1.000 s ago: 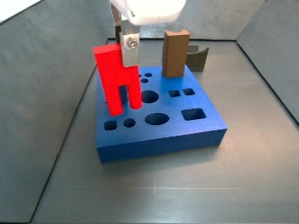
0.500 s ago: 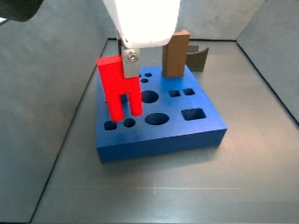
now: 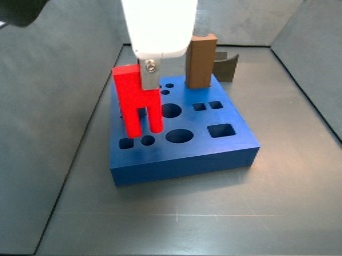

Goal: Pick up the square-circle object. Move up. Place the square-circle object on the fixture. Regrasp the square-circle object. Move to above the board. Insert the square-circle object.
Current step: Insert the square-circle object.

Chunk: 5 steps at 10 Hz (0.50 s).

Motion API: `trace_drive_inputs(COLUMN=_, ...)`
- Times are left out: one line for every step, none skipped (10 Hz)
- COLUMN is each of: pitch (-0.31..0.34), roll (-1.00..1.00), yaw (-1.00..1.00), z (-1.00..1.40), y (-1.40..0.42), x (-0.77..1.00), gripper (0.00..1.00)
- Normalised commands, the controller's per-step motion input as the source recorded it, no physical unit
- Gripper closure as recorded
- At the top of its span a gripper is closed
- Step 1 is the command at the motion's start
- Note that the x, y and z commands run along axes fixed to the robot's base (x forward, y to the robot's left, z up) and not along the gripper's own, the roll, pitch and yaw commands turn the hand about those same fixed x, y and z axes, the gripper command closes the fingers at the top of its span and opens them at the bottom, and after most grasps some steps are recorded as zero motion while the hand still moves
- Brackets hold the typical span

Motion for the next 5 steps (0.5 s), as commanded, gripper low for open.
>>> trace_drive_inputs(pitch=0.000, roll=0.00, yaw=0.00, z=-0.22, y=0.06, x=0.00, gripper=1.00)
trace_drive_inputs(pitch=0.000, roll=0.00, yaw=0.00, z=-0.25, y=0.00, x=0.00, gripper=1.00)
trace_drive_inputs(pitch=-0.006, roll=0.01, yaw=0.00, z=-0.29, y=0.00, x=0.00, gripper=1.00)
trace_drive_inputs(pitch=-0.010, roll=0.04, yaw=0.03, z=-0.33, y=0.00, x=0.00, gripper=1.00)
trace_drive_inputs(pitch=-0.030, roll=0.07, yaw=0.04, z=-0.39, y=-0.04, x=-0.03, gripper=1.00)
